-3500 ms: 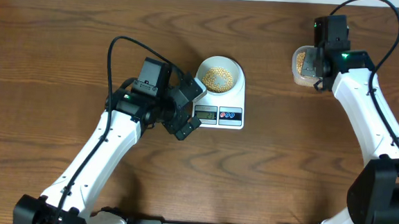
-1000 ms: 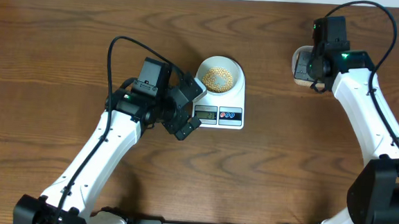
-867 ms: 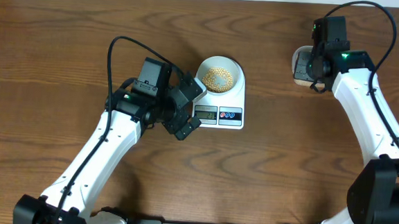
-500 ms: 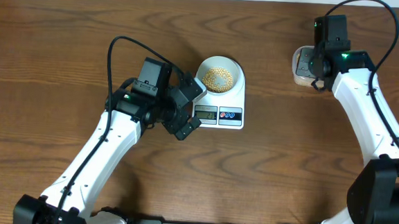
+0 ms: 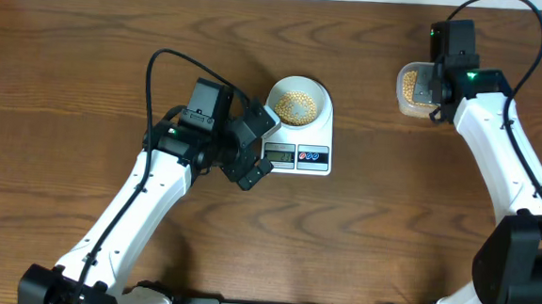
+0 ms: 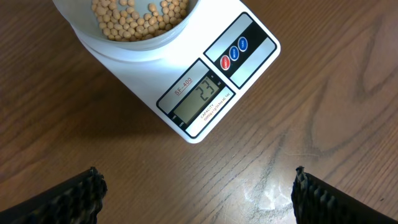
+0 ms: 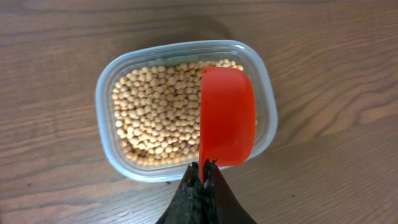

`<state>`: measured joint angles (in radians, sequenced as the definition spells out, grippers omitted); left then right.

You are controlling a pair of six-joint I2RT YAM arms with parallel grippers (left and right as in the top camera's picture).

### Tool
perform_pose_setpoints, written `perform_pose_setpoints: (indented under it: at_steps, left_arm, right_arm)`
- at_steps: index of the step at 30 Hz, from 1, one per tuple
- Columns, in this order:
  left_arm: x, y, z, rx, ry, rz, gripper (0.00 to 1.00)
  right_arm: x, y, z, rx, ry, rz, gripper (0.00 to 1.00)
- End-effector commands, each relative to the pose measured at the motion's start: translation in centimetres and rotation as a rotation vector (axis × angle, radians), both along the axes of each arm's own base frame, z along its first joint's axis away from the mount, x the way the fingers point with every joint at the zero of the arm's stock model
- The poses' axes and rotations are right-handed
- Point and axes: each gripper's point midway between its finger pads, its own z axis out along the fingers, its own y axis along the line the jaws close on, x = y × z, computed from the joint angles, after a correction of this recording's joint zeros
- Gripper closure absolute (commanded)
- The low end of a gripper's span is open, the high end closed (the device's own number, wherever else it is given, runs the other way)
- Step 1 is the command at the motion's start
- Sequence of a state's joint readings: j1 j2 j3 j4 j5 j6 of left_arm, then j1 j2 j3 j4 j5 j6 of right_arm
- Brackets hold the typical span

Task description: Scoop item into bowl and weigh 50g on scale

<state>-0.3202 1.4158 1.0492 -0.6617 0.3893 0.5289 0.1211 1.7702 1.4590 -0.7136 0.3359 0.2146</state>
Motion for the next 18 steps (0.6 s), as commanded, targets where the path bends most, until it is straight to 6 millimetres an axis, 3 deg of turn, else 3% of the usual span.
perform_pose_setpoints:
  at_steps: [1,9,15,18]
  left_arm:
    - [0.4,-0.1,1.2,-0.004,-0.040,-0.015,0.02]
    - [0.4,-0.1,1.2,-0.004,-0.040,-0.015,0.02]
    - [0.4,-0.1,1.2,-0.004,-0.040,-0.015,0.02]
    - [0.4,-0.1,1.2,-0.004,-0.040,-0.014,0.02]
  right_arm:
    - [0.0,-0.9,0.1,-0.027,0.000,-0.014,0.99]
    - [0.1,-0.8,-0.2,-0.005,0.003,-0.006,0.99]
    - [0.6,-1.1,-2.4,-0.003,0.036,-0.024,0.99]
    - [0.6,-1.2,-2.5,-0.004,0.040,-0.026,0.99]
